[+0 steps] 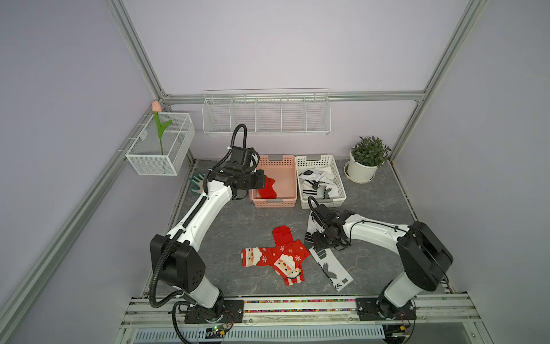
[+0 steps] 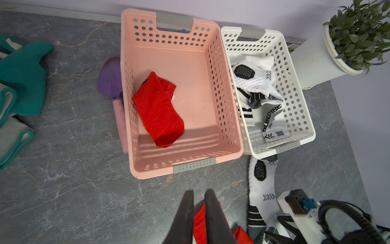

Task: Sort the socks into the basket by color
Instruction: Pick up the sock at the center of the board.

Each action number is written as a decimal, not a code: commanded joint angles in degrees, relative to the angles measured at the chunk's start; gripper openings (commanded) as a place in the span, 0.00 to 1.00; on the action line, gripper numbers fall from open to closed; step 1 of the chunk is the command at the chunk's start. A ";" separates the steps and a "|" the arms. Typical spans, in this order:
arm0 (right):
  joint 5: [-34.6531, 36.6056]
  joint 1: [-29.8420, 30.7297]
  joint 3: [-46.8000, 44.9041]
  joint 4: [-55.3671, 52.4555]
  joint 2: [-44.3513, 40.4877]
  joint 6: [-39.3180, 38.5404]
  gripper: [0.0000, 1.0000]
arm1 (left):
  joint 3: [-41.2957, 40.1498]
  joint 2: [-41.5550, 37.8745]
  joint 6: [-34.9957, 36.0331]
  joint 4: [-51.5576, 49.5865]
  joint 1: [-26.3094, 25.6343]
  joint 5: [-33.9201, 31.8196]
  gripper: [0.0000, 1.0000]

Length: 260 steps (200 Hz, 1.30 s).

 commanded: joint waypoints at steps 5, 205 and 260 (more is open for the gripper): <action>-1.07 -0.32 -0.06 -0.15 2.01 -0.44 0.58 | -0.51 -0.98 -0.23 -0.16 0.33 -0.33 0.16; 0.24 -0.93 2.07 -4.21 2.13 -6.07 0.22 | -0.59 -0.89 -0.13 -0.15 0.27 -0.70 0.16; 0.99 -1.14 3.20 -6.11 0.67 -7.78 0.22 | -0.55 -0.95 -0.12 -0.17 0.34 -0.77 0.16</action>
